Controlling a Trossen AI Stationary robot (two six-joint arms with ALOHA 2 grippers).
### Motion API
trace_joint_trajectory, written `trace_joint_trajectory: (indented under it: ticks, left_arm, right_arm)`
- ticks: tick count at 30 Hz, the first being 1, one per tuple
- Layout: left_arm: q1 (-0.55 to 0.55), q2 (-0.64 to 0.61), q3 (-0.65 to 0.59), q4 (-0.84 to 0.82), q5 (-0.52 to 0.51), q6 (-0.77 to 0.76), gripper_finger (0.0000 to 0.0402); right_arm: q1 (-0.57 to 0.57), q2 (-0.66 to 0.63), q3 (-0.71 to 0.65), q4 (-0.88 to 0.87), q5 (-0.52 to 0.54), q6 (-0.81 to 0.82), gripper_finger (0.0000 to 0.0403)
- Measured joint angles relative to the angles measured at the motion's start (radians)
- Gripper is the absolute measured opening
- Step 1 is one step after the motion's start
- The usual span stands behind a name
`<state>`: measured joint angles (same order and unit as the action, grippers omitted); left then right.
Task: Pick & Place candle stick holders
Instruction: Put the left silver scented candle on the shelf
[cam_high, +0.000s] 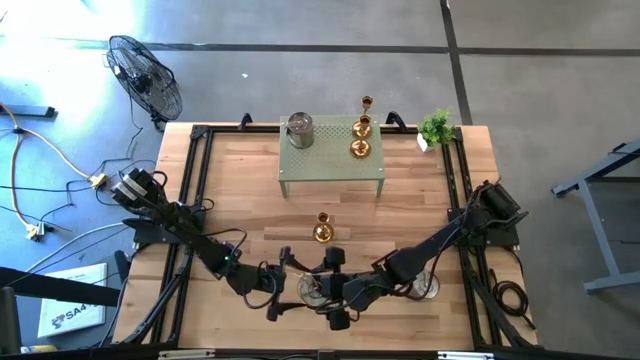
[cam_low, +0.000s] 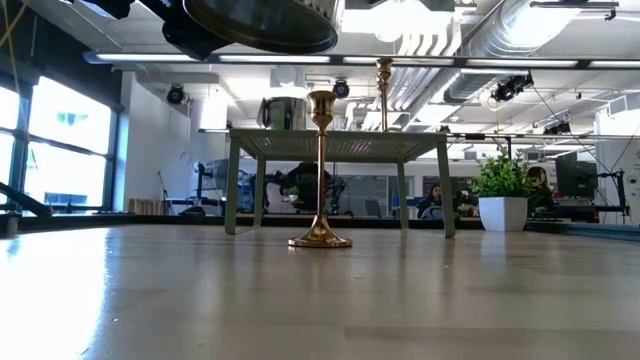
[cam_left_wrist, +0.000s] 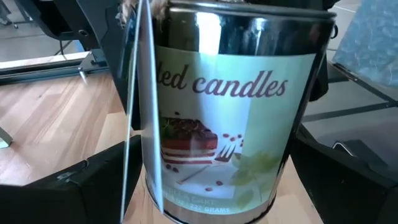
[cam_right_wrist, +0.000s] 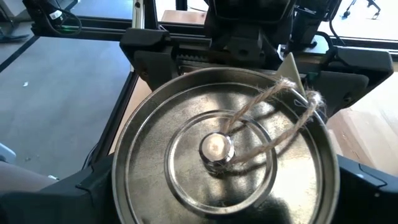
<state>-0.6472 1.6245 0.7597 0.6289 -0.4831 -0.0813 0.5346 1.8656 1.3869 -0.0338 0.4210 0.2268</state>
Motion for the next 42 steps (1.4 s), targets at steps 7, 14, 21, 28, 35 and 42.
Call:
trace_joint_trajectory:
  ticks: [7,14,21,28,35,42]
  left_arm:
    - [0.000,0.000,0.000,0.004,0.001,-0.002,0.0392]
    - [0.026,0.027,0.000,0.045,0.022,-0.005,0.0392]
    - [0.070,0.080,0.000,0.124,0.089,-0.006,0.0392]
    - [0.072,0.080,0.000,0.132,0.103,-0.002,0.0381]
    - [0.072,0.080,0.000,0.126,0.099,0.007,0.0357]
    - [0.071,0.080,0.000,0.112,0.080,0.006,0.0357]
  right_arm:
    - [-0.004,-0.001,0.000,0.000,-0.004,-0.003,0.0361]
    - [-0.014,-0.001,0.000,0.001,-0.008,-0.004,0.0361]
    - [-0.025,-0.001,0.000,0.008,-0.021,-0.008,0.0361]
    - [-0.024,-0.001,0.000,0.009,-0.031,-0.008,0.0361]
    - [-0.024,-0.001,0.000,0.008,-0.040,-0.004,0.0361]
    - [-0.025,-0.001,0.000,0.010,-0.051,-0.007,0.0365]
